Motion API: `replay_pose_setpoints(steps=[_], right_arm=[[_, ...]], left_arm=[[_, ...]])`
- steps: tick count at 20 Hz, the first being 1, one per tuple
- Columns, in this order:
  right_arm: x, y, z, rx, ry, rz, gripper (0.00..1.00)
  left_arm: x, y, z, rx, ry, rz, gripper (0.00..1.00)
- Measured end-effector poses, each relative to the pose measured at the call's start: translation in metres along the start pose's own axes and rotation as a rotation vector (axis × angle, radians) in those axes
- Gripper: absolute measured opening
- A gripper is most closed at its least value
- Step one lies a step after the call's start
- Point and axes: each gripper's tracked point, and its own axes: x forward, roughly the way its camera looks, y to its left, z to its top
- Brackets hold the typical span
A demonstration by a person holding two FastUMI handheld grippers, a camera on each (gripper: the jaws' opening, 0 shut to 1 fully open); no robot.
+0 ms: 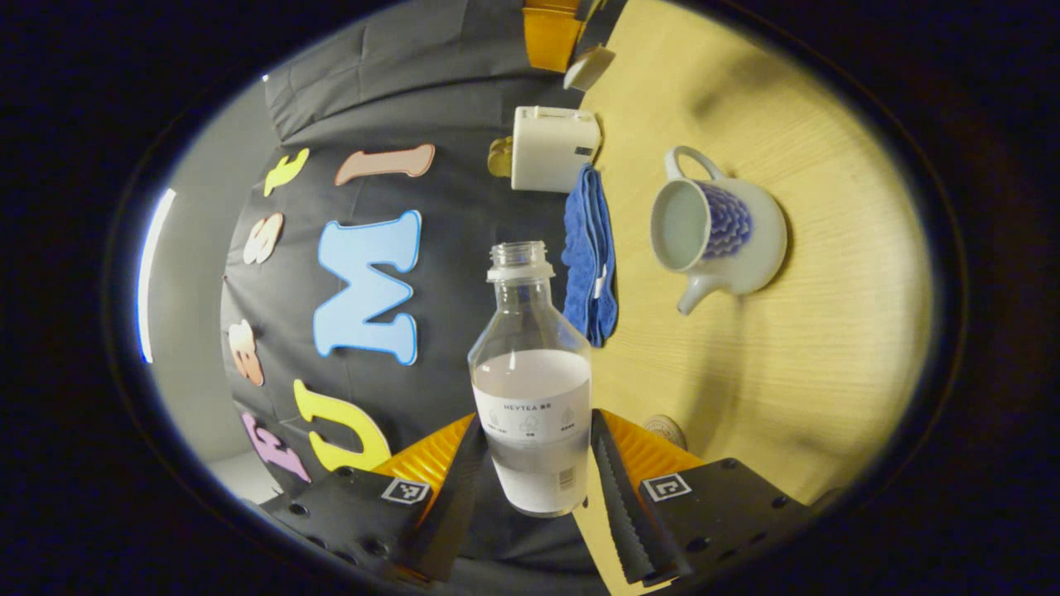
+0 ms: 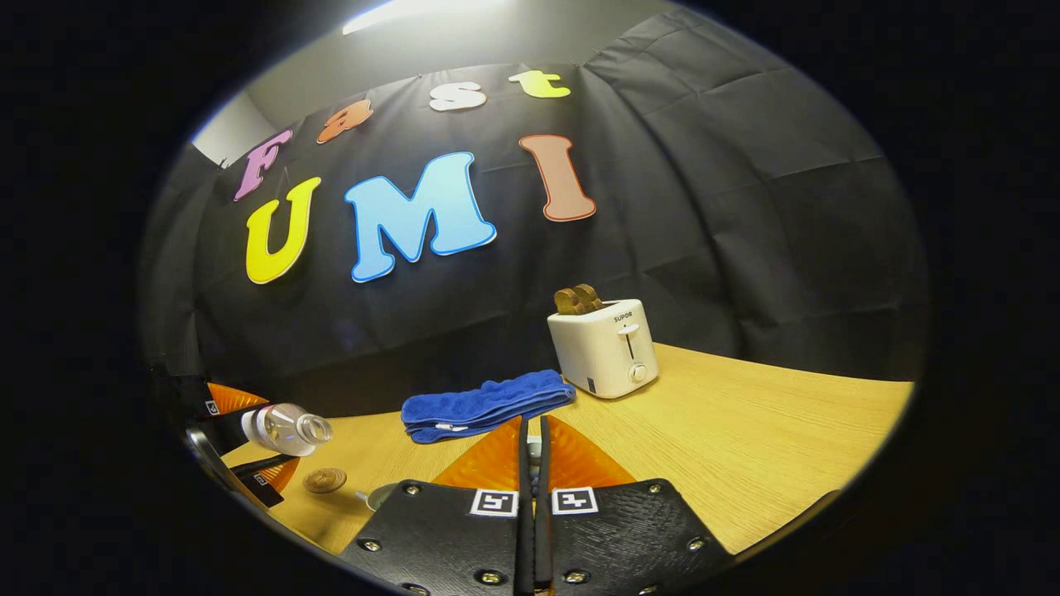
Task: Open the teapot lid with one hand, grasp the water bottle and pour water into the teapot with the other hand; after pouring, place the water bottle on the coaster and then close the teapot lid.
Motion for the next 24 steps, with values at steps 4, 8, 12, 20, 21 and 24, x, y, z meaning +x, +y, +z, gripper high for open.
replay_pose_setpoints(steps=[4,8,12,20,21,24], right_arm=[[-0.001,0.000,-0.001,0.000,0.002,0.000,0.01],[0.001,0.000,-0.003,-0.005,0.007,-0.002,0.01],[0.002,0.001,-0.004,-0.003,0.014,-0.003,0.01],[0.001,0.004,-0.006,-0.003,0.018,0.004,0.01],[0.001,0.003,-0.006,-0.004,0.018,0.005,0.01],[0.001,0.005,-0.007,-0.004,0.021,0.008,0.00]], left_arm=[[0.003,-0.007,-0.002,0.077,0.002,-0.022,0.83],[0.006,-0.009,-0.004,0.145,0.002,-0.024,0.83],[0.006,-0.006,-0.001,0.192,-0.005,-0.017,0.83],[0.003,0.000,0.003,0.284,-0.013,-0.011,0.83],[0.003,0.001,0.004,0.292,-0.015,-0.009,0.83],[0.004,0.002,0.006,0.312,-0.017,-0.011,0.83]])
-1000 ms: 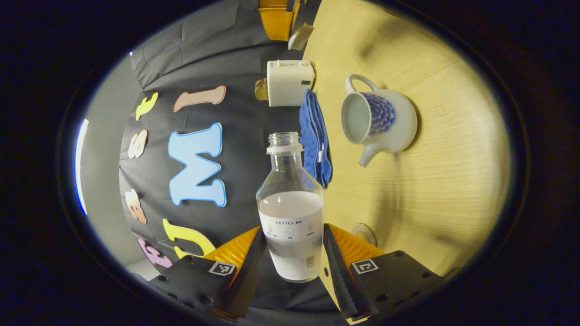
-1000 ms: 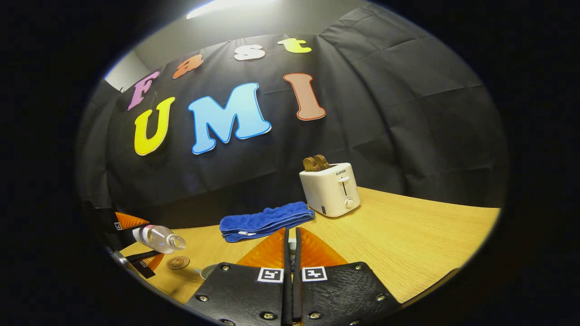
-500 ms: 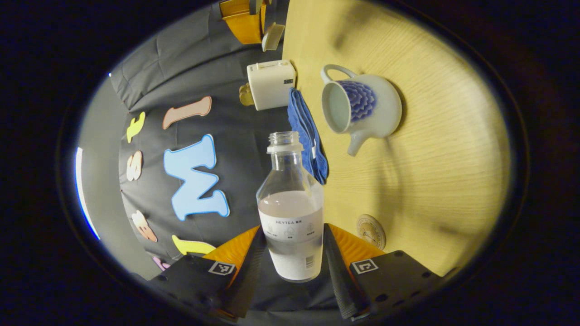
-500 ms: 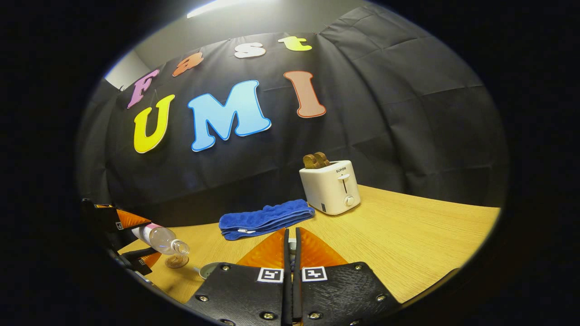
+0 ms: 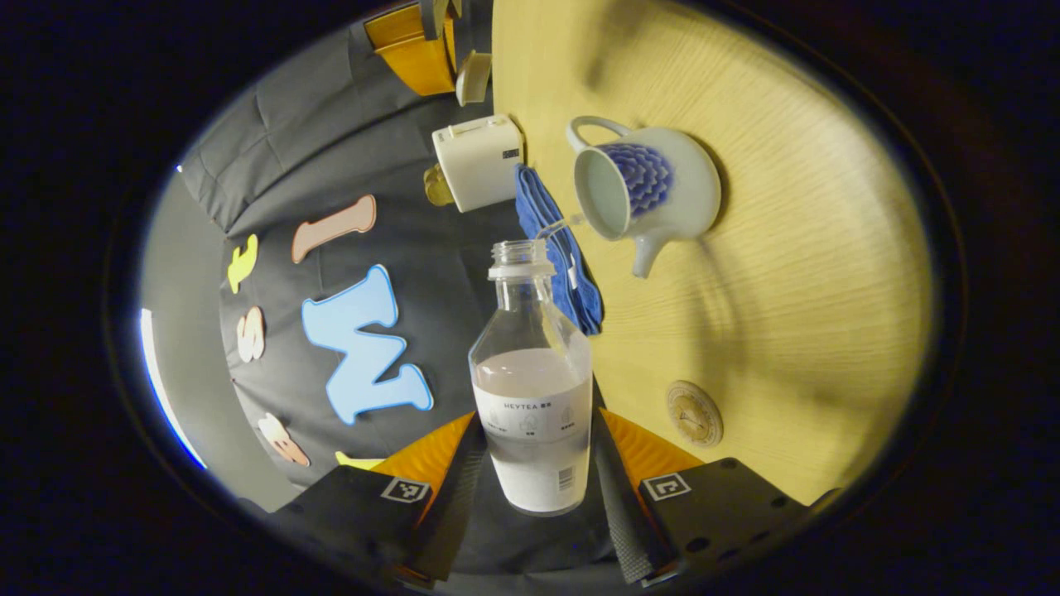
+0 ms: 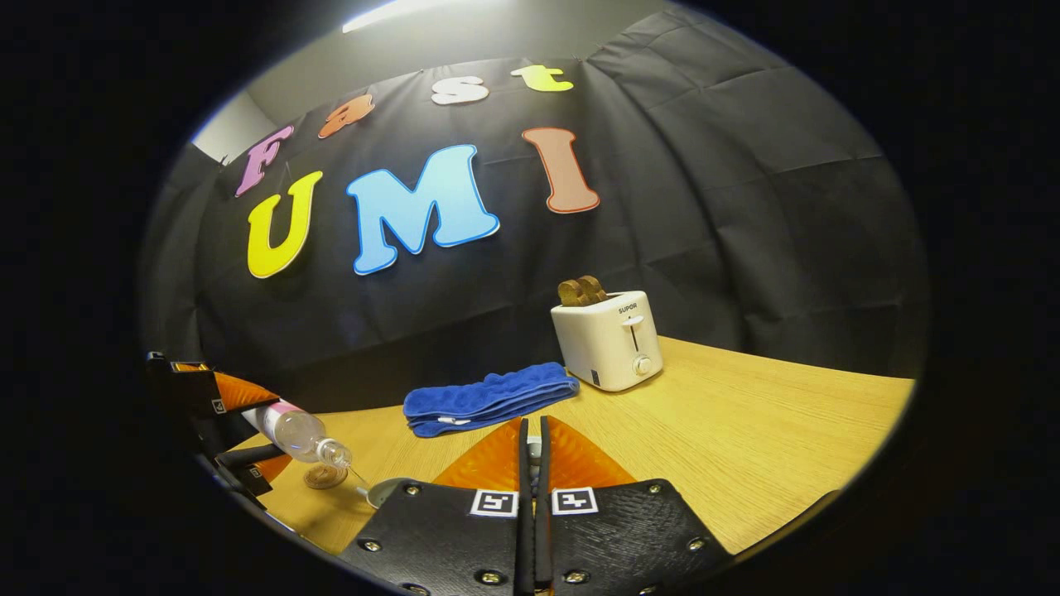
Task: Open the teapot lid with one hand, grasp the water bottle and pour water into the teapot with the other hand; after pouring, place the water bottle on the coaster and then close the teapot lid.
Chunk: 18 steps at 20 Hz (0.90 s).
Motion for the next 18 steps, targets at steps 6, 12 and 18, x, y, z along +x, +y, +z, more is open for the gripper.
replay_pose_setpoints(steps=[6,12,18], right_arm=[[0.000,0.001,0.000,0.002,0.002,0.003,0.00],[0.000,0.002,-0.001,0.003,0.002,0.004,0.00],[0.000,0.001,-0.002,0.004,0.006,0.005,0.01]], left_arm=[[-0.002,-0.002,-0.003,0.021,0.007,-0.007,0.83],[0.000,0.002,-0.009,0.052,0.018,-0.008,0.83],[0.000,0.010,-0.012,0.085,0.022,0.003,0.83]])
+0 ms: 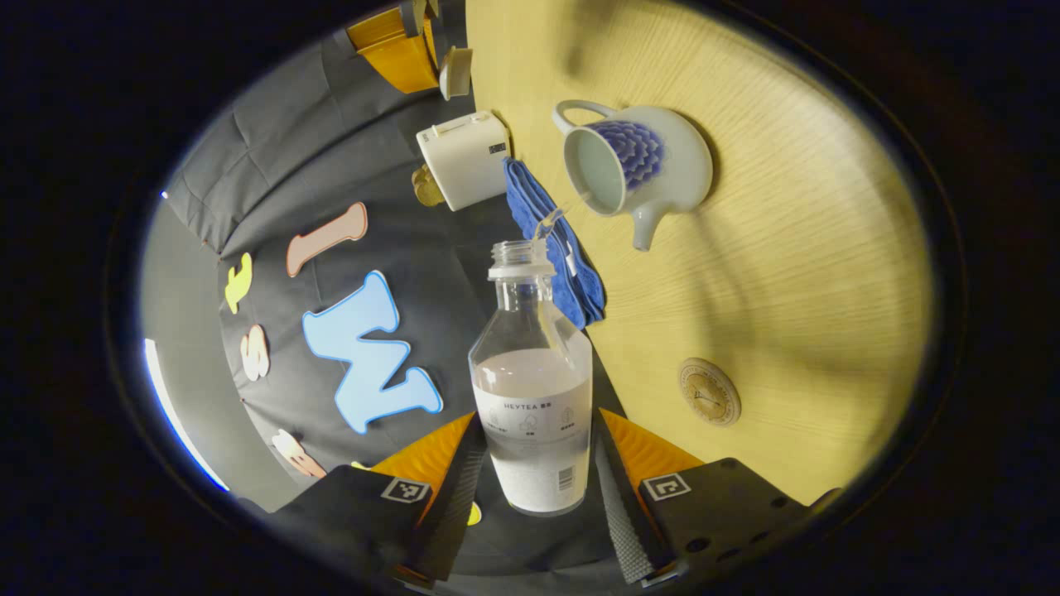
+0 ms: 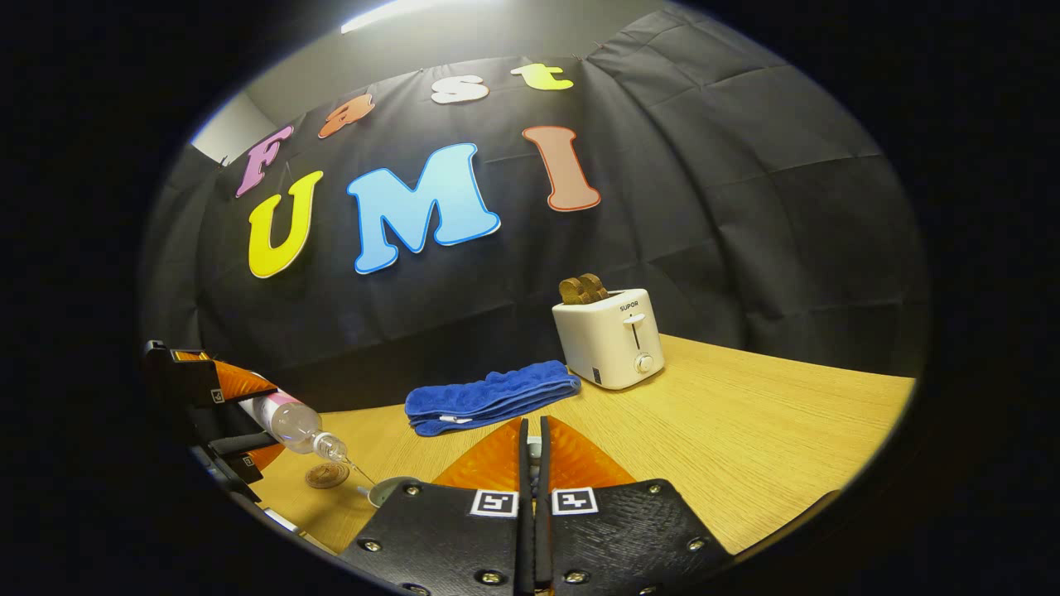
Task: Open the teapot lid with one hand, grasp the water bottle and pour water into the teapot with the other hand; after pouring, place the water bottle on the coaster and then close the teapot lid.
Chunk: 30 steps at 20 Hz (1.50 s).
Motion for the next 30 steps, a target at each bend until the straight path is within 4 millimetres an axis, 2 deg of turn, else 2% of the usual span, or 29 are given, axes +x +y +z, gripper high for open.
replay_pose_setpoints(steps=[30], right_arm=[[-0.001,0.000,-0.002,0.012,0.014,0.014,0.00]], left_arm=[[0.000,0.035,-0.009,0.188,0.016,0.059,0.83]])
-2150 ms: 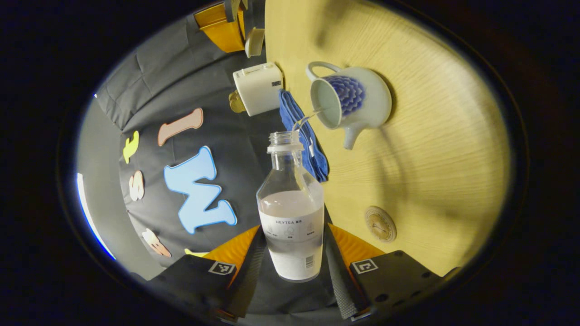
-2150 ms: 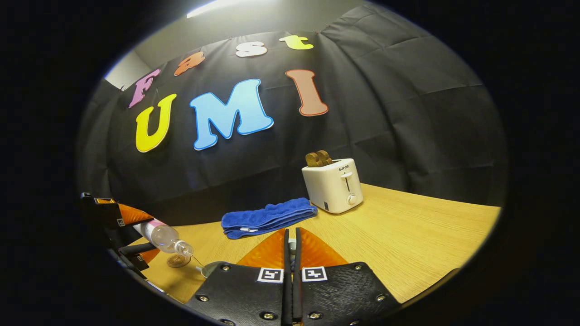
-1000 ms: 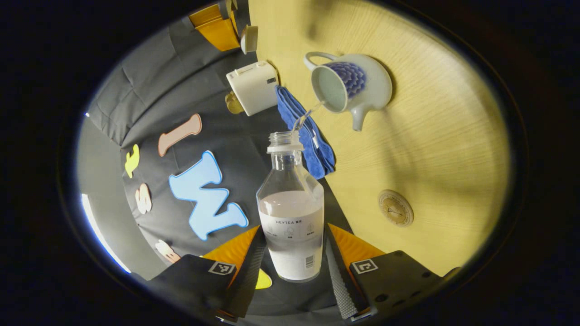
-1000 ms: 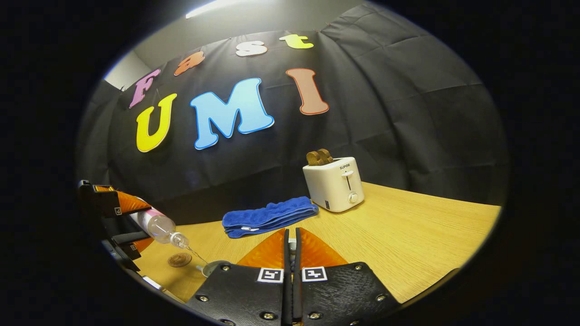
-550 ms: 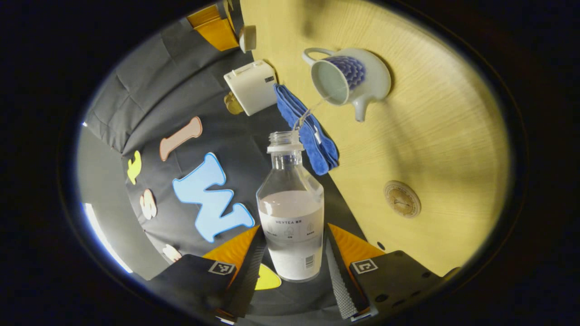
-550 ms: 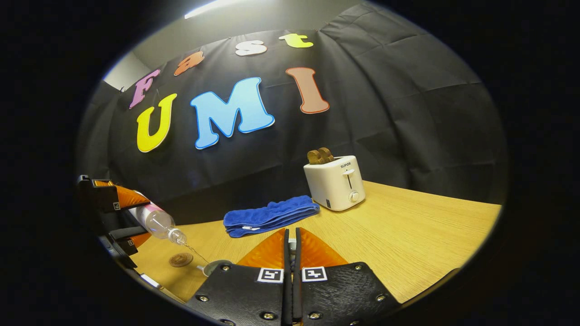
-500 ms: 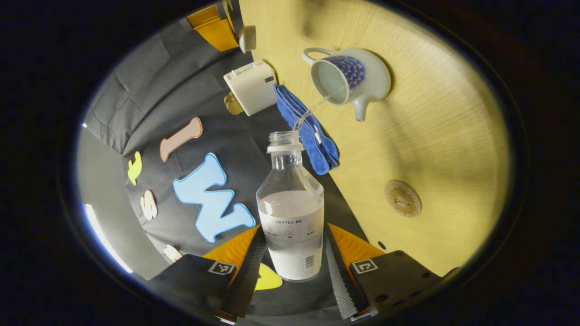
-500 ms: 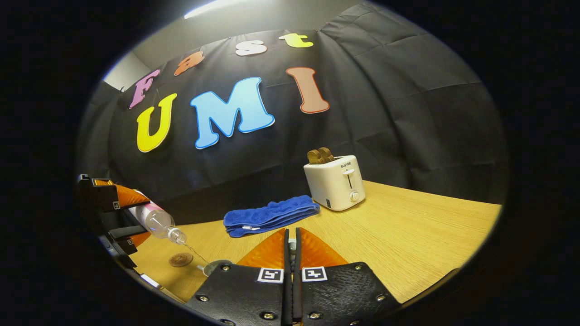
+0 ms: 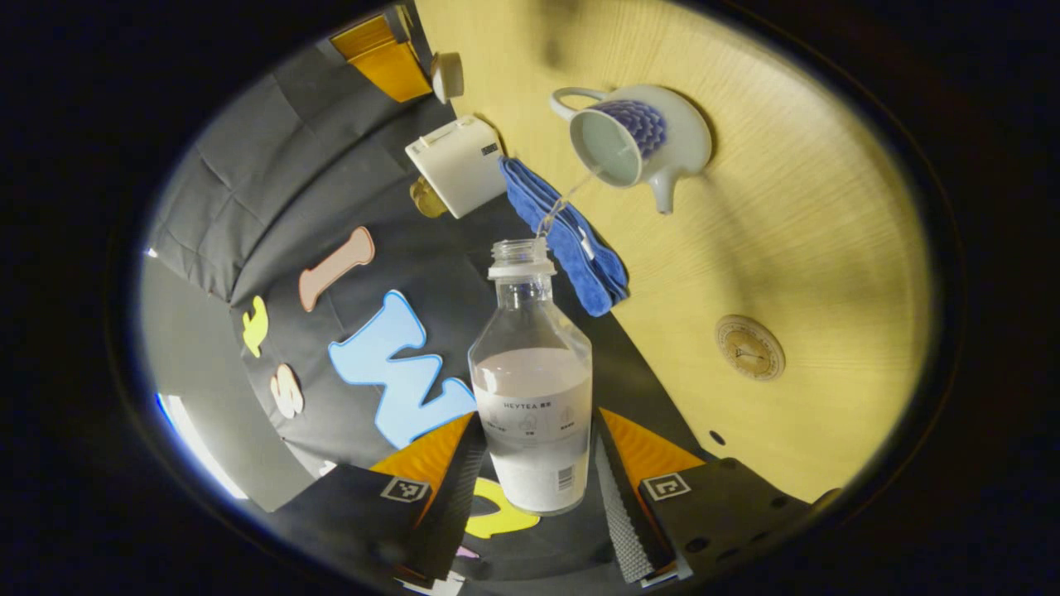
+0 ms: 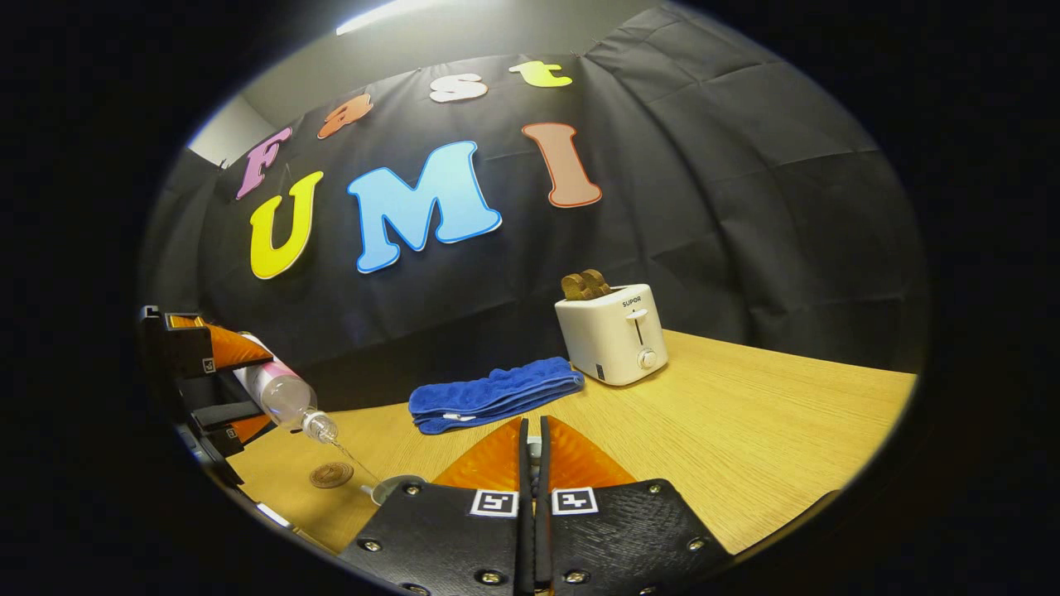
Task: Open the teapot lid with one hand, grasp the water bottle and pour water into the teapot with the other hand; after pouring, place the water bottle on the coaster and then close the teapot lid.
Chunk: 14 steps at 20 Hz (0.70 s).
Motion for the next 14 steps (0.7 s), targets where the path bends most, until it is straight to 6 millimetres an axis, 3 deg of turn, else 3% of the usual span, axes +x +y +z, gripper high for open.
replay_pose_setpoints(steps=[14], right_arm=[[0.001,0.001,-0.001,0.002,0.004,0.000,0.01]], left_arm=[[-0.003,0.013,0.002,0.075,-0.005,0.039,0.83]])
